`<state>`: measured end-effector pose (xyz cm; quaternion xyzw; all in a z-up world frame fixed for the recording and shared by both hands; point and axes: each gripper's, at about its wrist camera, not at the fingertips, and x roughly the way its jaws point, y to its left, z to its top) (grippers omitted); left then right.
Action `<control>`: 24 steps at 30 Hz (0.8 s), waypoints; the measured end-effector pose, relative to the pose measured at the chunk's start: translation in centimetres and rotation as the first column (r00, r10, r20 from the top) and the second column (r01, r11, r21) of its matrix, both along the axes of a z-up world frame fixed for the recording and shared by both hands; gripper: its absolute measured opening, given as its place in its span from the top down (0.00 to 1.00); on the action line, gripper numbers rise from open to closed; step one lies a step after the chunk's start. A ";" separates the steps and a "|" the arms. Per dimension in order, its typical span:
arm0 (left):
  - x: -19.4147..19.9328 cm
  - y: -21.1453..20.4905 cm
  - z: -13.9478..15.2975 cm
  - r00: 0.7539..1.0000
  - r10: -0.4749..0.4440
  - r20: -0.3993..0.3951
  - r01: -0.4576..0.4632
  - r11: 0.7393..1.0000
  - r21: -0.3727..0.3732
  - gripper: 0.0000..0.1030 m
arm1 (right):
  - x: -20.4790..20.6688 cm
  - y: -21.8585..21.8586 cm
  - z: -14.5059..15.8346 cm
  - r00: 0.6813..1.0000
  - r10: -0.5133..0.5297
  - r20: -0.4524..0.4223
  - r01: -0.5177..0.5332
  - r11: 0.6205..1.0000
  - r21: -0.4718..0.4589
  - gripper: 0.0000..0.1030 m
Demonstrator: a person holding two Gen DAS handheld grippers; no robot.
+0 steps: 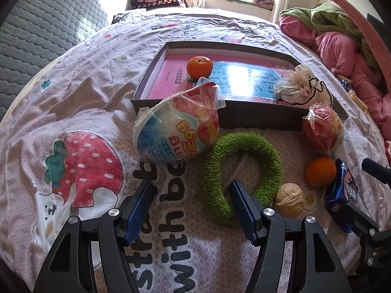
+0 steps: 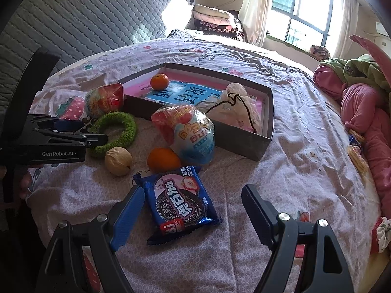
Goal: Organize objects
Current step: 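Move the left tool toward the green fuzzy ring while the right tool approaches the blue cookie packet, then grasp the blue cookie packet with the right tool while the left tool grasps the green ring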
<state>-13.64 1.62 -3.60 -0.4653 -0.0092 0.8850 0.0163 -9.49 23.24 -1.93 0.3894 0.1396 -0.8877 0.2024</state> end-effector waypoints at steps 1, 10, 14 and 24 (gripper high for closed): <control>-0.1 0.0 -0.1 1.000 0.002 0.001 -0.002 1.000 -0.001 0.35 | -0.1 -0.1 -0.1 1.000 0.002 0.003 -0.002 1.000 0.002 0.21; -0.5 0.3 -0.5 1.000 0.027 0.004 -0.027 1.000 -0.004 0.35 | -1.1 -1.0 -2.0 0.997 0.029 0.067 -0.031 0.999 0.027 0.21; -0.7 0.5 -0.6 0.999 0.042 0.003 -0.042 0.999 -0.006 0.34 | -1.7 -1.0 -2.7 0.996 0.024 0.089 -0.025 1.000 0.015 0.21; -0.6 0.7 -0.6 0.998 0.063 -0.006 -0.063 0.998 -0.013 0.35 | -2.0 -0.9 -2.9 0.991 0.012 0.137 -0.011 1.000 -0.007 0.24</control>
